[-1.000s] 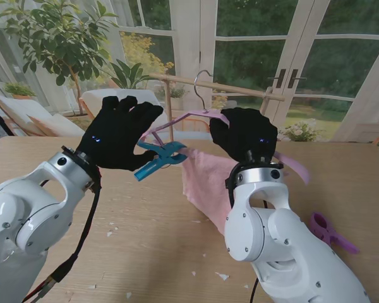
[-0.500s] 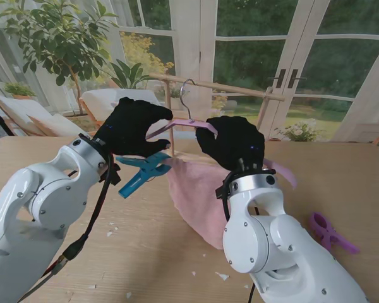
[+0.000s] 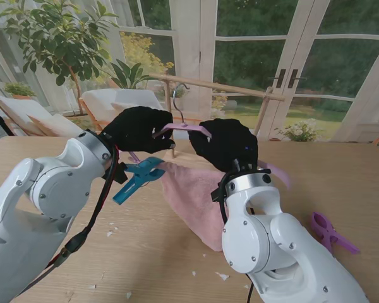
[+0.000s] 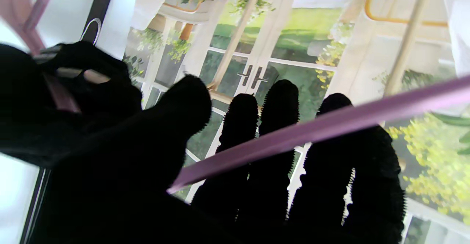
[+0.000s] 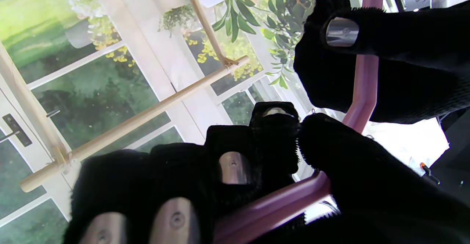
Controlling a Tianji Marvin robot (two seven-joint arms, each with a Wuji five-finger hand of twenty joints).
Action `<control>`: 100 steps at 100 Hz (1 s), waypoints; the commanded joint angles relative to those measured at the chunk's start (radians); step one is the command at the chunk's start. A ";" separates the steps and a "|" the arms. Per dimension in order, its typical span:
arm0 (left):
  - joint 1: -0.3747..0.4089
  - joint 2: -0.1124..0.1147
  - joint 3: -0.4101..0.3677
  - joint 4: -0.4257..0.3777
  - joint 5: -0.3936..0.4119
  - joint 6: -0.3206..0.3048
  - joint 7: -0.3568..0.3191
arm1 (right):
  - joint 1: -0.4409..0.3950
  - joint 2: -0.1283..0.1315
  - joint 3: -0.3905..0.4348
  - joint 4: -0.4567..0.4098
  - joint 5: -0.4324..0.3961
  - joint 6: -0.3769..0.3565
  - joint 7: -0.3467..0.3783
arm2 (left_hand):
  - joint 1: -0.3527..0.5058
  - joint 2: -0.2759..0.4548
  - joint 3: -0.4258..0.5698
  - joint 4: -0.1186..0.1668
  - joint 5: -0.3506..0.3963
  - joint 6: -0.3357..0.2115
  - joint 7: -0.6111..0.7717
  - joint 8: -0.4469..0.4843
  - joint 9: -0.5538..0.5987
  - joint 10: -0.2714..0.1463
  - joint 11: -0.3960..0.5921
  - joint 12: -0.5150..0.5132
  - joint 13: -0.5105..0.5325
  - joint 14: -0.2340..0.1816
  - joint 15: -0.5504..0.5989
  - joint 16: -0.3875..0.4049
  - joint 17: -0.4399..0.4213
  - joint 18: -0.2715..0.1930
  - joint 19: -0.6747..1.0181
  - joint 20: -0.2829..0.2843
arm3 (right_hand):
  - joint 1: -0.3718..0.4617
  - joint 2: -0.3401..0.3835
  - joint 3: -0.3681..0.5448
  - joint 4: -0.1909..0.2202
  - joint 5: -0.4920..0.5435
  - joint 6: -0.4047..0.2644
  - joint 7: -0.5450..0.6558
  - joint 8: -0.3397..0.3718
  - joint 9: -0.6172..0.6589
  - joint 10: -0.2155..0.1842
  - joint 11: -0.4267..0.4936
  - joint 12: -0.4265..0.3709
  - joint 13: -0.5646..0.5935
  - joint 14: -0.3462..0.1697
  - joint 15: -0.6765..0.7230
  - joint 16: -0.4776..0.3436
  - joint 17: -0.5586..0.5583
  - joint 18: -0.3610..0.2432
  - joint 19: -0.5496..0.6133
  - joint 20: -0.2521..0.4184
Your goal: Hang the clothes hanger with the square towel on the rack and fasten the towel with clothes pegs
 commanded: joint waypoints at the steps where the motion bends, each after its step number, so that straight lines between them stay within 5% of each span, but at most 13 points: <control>1: -0.003 -0.006 0.008 -0.002 -0.034 0.017 -0.017 | 0.001 -0.008 -0.003 -0.012 0.008 0.002 0.015 | 0.060 -0.023 -0.008 -0.007 -0.023 0.005 -0.027 -0.035 -0.030 0.031 -0.045 -0.024 0.007 0.023 -0.044 -0.027 0.047 0.014 0.020 -0.010 | -0.023 0.073 -0.028 0.033 0.024 -0.011 0.010 0.020 0.033 0.008 0.040 0.019 0.027 -0.004 0.100 0.018 0.081 -0.185 0.201 0.035; 12: -0.006 -0.010 0.017 -0.004 -0.110 0.063 -0.018 | 0.003 -0.010 -0.001 -0.013 0.032 0.008 0.016 | 0.126 -0.033 -0.017 0.002 -0.029 0.009 -0.041 -0.055 -0.046 0.036 -0.055 -0.035 -0.004 0.028 -0.067 -0.043 0.093 0.028 0.006 -0.039 | -0.022 0.074 -0.029 0.033 0.023 -0.011 0.010 0.020 0.032 0.009 0.040 0.019 0.027 -0.004 0.100 0.018 0.081 -0.185 0.201 0.035; 23: -0.010 -0.010 0.020 -0.004 -0.165 0.096 -0.027 | 0.004 -0.011 0.005 -0.014 0.058 0.012 0.018 | 0.173 -0.026 -0.042 0.014 -0.030 0.009 -0.011 -0.039 -0.029 0.044 -0.050 0.068 0.004 0.043 -0.028 -0.022 0.126 0.056 0.045 -0.034 | -0.023 0.075 -0.030 0.034 0.023 -0.011 0.010 0.020 0.031 0.009 0.041 0.020 0.027 -0.004 0.101 0.019 0.081 -0.185 0.201 0.036; 28: -0.010 -0.010 0.021 -0.006 -0.176 0.108 -0.031 | 0.004 -0.012 0.009 -0.015 0.073 0.013 0.020 | 0.177 -0.023 -0.050 0.017 -0.038 0.010 0.032 -0.004 -0.019 0.050 -0.009 0.123 0.022 0.048 0.029 0.015 0.148 0.071 0.094 0.006 | -0.022 0.075 -0.030 0.034 0.023 -0.011 0.010 0.020 0.031 0.009 0.042 0.020 0.027 -0.003 0.101 0.019 0.081 -0.184 0.201 0.036; 41: -0.007 -0.008 0.023 -0.017 -0.187 0.134 -0.045 | 0.006 -0.016 0.021 -0.016 0.107 0.020 0.017 | 0.144 -0.013 -0.061 0.015 -0.082 0.014 0.161 0.127 -0.011 0.054 0.251 0.267 0.099 0.038 0.284 0.175 0.281 0.106 0.304 0.215 | -0.020 0.075 -0.030 0.034 0.022 -0.010 0.010 0.020 0.029 0.013 0.042 0.020 0.027 -0.002 0.101 0.020 0.081 -0.184 0.201 0.038; 53: -0.001 -0.007 0.025 -0.022 -0.162 0.139 -0.044 | 0.009 -0.019 0.026 -0.012 0.120 0.023 0.009 | 0.057 0.017 -0.079 0.007 -0.103 -0.003 0.307 0.312 0.016 -0.024 0.497 0.382 0.166 -0.027 0.509 0.256 0.435 0.092 0.472 0.311 | -0.020 0.074 -0.031 0.034 0.022 -0.010 0.010 0.020 0.029 0.013 0.042 0.020 0.027 -0.001 0.101 0.020 0.081 -0.184 0.201 0.039; 61: 0.003 -0.012 0.032 -0.021 -0.141 0.149 -0.019 | 0.010 -0.020 0.027 -0.009 0.122 0.023 0.005 | 0.006 0.062 -0.048 0.002 -0.029 -0.023 0.356 0.511 0.088 -0.101 0.627 0.480 0.251 -0.069 0.658 0.250 0.588 0.076 0.630 0.269 | -0.020 0.075 -0.031 0.034 0.021 -0.010 0.010 0.020 0.028 0.014 0.043 0.020 0.027 -0.001 0.100 0.020 0.081 -0.183 0.201 0.039; 64: 0.004 -0.015 0.035 -0.018 -0.135 0.150 -0.004 | 0.010 -0.021 0.027 -0.008 0.122 0.022 0.002 | 0.000 0.085 -0.049 0.007 0.008 -0.024 0.368 0.557 0.119 -0.117 0.659 0.489 0.287 -0.077 0.696 0.237 0.648 0.074 0.682 0.231 | -0.021 0.075 -0.031 0.034 0.021 -0.010 0.010 0.020 0.028 0.014 0.043 0.020 0.027 -0.001 0.101 0.020 0.081 -0.183 0.201 0.039; 68: 0.004 -0.018 0.040 -0.015 -0.122 0.153 0.013 | 0.011 -0.021 0.026 -0.006 0.123 0.021 0.000 | -0.029 0.129 -0.042 0.022 0.072 -0.028 0.377 0.630 0.174 -0.143 0.704 0.487 0.358 -0.099 0.757 0.200 0.755 0.044 0.783 0.113 | -0.021 0.075 -0.030 0.034 0.021 -0.010 0.009 0.020 0.028 0.014 0.043 0.019 0.027 -0.001 0.100 0.020 0.081 -0.183 0.201 0.039; 71: 0.005 -0.020 0.043 -0.014 -0.113 0.158 0.023 | 0.011 -0.022 0.025 -0.005 0.123 0.020 -0.002 | -0.050 0.154 -0.033 0.034 0.110 -0.029 0.386 0.662 0.206 -0.151 0.721 0.486 0.399 -0.103 0.781 0.188 0.765 0.030 0.816 0.100 | -0.022 0.075 -0.030 0.034 0.020 -0.011 0.009 0.020 0.028 0.014 0.043 0.019 0.027 -0.001 0.100 0.020 0.081 -0.183 0.201 0.040; 77: 0.004 -0.022 0.048 -0.011 -0.099 0.160 0.029 | 0.010 -0.022 0.024 -0.003 0.122 0.018 -0.004 | -0.094 0.222 -0.048 0.078 0.181 -0.043 0.391 0.745 0.263 -0.166 0.748 0.477 0.472 -0.120 0.823 0.152 0.765 0.001 0.864 0.140 | -0.023 0.075 -0.029 0.034 0.019 -0.014 0.008 0.020 0.028 0.014 0.043 0.019 0.027 -0.001 0.100 0.020 0.081 -0.183 0.201 0.040; 100: 0.003 -0.019 0.056 -0.013 -0.072 0.176 0.021 | 0.012 -0.024 0.020 0.002 0.119 0.014 -0.012 | -0.077 0.407 -0.267 0.088 0.293 -0.067 0.427 0.851 0.372 -0.179 0.776 0.486 0.519 -0.126 0.928 0.109 0.756 0.035 0.871 0.343 | -0.030 0.073 -0.027 0.035 0.014 -0.020 0.002 0.016 0.023 0.016 0.036 0.016 0.028 0.001 0.094 0.015 0.080 -0.183 0.201 0.035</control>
